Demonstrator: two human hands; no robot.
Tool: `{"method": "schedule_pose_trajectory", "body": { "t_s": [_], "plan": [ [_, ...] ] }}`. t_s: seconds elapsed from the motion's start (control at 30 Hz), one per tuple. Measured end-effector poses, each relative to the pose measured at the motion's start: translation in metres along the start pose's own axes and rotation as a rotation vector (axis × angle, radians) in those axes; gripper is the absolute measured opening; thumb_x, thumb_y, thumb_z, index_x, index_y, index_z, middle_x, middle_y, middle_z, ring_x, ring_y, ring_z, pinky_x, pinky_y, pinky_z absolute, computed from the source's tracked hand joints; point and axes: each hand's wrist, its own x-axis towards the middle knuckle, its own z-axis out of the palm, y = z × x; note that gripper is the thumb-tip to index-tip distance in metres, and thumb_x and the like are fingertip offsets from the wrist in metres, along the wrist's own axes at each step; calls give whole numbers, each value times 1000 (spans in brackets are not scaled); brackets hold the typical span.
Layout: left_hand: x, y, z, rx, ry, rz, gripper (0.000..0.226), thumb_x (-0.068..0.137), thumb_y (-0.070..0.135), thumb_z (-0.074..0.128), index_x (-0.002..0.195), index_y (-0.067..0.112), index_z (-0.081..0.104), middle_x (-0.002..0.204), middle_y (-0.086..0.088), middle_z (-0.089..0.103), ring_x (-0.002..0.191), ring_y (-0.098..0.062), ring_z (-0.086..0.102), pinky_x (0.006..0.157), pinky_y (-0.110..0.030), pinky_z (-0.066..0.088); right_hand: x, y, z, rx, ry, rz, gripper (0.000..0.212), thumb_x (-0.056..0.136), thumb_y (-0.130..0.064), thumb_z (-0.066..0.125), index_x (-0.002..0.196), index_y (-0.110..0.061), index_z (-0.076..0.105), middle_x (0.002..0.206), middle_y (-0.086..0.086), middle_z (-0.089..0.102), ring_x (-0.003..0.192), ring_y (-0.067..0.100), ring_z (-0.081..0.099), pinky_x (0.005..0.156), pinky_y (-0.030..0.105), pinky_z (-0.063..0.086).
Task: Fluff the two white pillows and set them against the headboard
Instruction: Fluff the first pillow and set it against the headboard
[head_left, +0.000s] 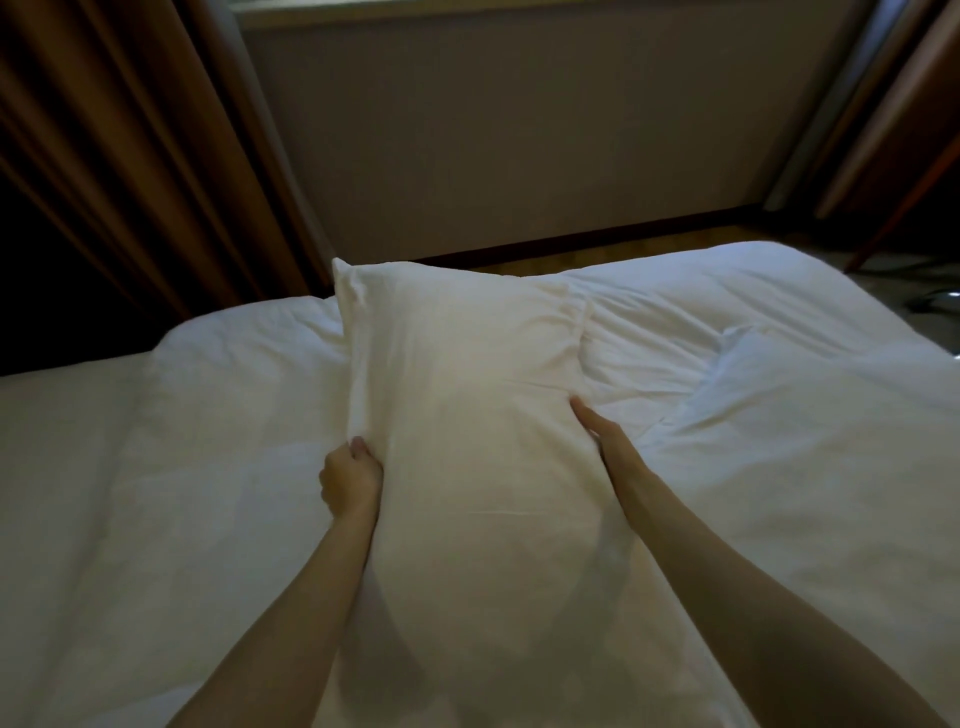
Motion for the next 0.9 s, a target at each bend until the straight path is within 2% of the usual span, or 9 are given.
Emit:
{"method": "schedule_pose_trajectory", "body": {
  "t_s": [0.1,0.2,0.4,0.57,0.67,0.77,0.83,0.9],
  "plan": [
    [-19,2,-14,-26,58,51,42,99,22,38,98,-10,65,106,-32,65,100,-44,59,84,-42,45,-17,0,3,13,-38,-29,49,90,-46,55,122,-11,64,87,5,79,76,20,76,58,27,59],
    [-35,3,-36,-48,88,28,44,99,23,36,99,-11,64,107,-31,65,100,-43,59,84,-41,44,-39,2,9,63,-107,-6,47,90,-44,55,122,-10,64,84,8,78,71,22,75,57,28,58],
    [-73,0,-97,-87,131,45,44,99,22,36,97,-12,64,108,-30,64,102,-43,59,86,-42,45,-106,2,35,38,-146,-37,39,82,-40,67,110,-13,71,95,13,77,77,28,75,60,33,59],
    [-117,-4,-164,-142,188,59,45,99,23,35,95,-12,64,105,-29,66,99,-40,60,83,-40,45,-168,0,65,-143,-143,-122,53,85,-44,62,129,-14,59,109,8,73,95,25,70,79,34,55],
    [-141,-7,-209,-179,241,70,43,98,22,36,91,-10,64,103,-27,67,95,-38,61,75,-35,42,-210,-5,86,-250,-168,-200,54,86,-47,59,131,-17,56,104,0,74,95,17,69,76,27,54],
    [-166,-7,-257,-227,296,99,44,98,22,36,93,-11,64,103,-27,67,95,-38,62,80,-38,47,-250,-11,106,-276,-208,-221,58,80,-51,63,128,-18,61,114,6,72,107,24,66,96,39,49],
    [-181,-9,-288,-251,344,115,42,97,22,36,91,-10,64,103,-27,67,95,-38,62,81,-39,47,-276,-14,119,-296,-242,-232,59,73,-55,67,123,-23,64,109,4,75,100,22,71,92,40,51],
    [-195,-12,-316,-267,391,130,39,97,21,37,87,-6,63,102,-27,66,95,-38,61,81,-38,46,-299,-17,132,-312,-279,-243,57,70,-57,68,118,-26,65,99,-1,78,88,15,74,79,34,51]
  ]
}}
